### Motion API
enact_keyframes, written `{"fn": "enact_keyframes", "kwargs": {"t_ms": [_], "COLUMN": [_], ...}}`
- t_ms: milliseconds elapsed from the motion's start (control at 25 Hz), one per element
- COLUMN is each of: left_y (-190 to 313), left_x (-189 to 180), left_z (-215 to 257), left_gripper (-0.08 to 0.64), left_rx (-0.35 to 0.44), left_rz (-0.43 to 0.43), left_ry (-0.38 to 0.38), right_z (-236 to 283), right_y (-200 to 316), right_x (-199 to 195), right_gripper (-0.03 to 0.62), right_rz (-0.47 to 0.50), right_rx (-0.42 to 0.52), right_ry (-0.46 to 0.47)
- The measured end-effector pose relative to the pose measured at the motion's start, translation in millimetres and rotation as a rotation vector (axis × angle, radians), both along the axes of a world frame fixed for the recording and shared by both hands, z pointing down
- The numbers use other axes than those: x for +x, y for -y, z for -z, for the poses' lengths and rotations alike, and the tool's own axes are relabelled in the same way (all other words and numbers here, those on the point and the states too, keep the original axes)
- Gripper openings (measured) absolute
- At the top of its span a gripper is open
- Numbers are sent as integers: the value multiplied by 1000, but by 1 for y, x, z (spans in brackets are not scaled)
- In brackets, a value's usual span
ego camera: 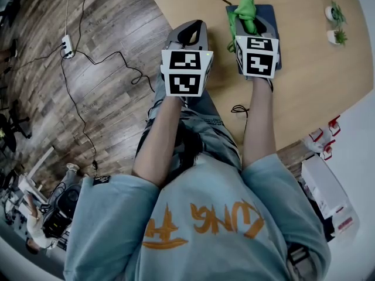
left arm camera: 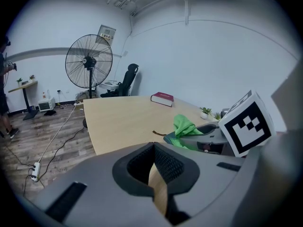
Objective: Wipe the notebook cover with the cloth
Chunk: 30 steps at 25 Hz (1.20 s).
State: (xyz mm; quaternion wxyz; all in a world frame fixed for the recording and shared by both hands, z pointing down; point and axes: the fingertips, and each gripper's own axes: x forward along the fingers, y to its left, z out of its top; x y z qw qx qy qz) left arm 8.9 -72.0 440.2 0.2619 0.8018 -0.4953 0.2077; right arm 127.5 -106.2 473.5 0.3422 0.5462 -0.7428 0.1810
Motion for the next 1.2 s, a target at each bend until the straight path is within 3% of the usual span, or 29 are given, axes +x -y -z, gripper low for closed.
{"fn": "enact_keyframes", "kwargs": {"t_ms": [1200], "left_y": [-28], "left_x": [19], "left_z": [4], "left_gripper": [15], "left_rx": [17], "left_rz": [-53], "left_ry": [-21], "right_z": [2], "right_y": [-53], "right_x": [11], "right_gripper": [121], "right_rz": [-31], "right_rx": [17], "right_ry": [-18]}}
